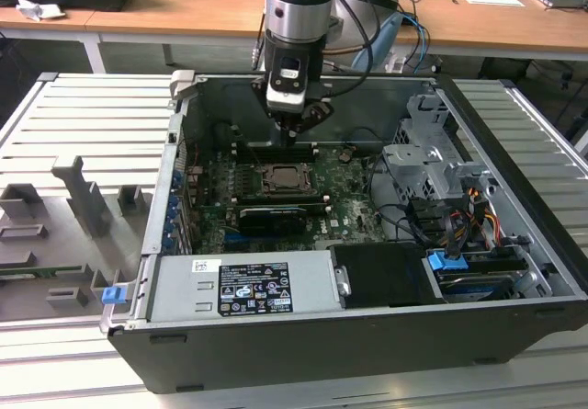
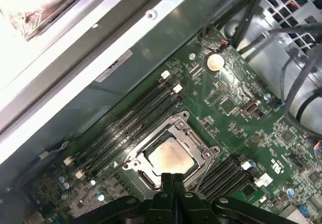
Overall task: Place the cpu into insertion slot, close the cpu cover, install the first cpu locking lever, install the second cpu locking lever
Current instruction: 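Install the first cpu locking lever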
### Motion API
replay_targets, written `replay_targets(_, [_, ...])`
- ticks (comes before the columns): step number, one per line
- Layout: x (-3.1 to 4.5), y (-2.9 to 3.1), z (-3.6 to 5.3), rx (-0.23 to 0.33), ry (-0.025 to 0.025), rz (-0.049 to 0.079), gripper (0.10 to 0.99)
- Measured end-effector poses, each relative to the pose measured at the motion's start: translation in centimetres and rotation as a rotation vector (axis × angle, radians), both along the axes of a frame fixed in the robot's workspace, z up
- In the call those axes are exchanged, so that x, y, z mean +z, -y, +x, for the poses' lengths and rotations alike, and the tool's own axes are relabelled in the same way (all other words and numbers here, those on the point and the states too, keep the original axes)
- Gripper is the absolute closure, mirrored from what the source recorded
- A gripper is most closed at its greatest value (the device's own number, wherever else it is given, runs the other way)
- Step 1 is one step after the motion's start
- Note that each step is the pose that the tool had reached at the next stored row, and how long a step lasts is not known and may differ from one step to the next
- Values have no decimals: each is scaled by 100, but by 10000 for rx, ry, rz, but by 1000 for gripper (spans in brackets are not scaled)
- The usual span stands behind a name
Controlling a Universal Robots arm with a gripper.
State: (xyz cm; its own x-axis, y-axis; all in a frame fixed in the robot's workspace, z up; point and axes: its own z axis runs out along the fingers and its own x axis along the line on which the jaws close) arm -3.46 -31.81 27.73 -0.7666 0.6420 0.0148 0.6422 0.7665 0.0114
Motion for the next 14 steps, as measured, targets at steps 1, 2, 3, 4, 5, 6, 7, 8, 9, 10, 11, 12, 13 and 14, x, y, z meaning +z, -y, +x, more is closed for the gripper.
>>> replay_targets(1, [0, 0, 0, 198, 0, 0, 980])
replay_targets(2, [0, 0, 0, 347, 0, 0, 980])
replay_targets(3, [0, 0, 0, 643, 0, 0, 980])
replay_targets(4, [0, 0, 0, 890, 0, 0, 980])
replay_targets(5, [0, 0, 0, 1039, 0, 0, 980])
replay_targets(6, [0, 0, 0, 1251, 0, 0, 980])
replay_targets(7, [0, 0, 0, 1410, 0, 0, 980])
replay_targets(8, [0, 0, 0, 1625, 0, 0, 980])
replay_targets(9, [0, 0, 0, 1760, 0, 1, 980])
replay_targets(10, [0, 0, 0, 2059, 0, 0, 980])
replay_targets(11, [0, 0, 0, 2243, 0, 0, 980])
replay_targets(12, [0, 0, 0, 2400, 0, 0, 980])
replay_targets(13, [0, 0, 0, 2633, 0, 0, 980])
replay_targets(14, [0, 0, 0, 2794, 0, 0, 980])
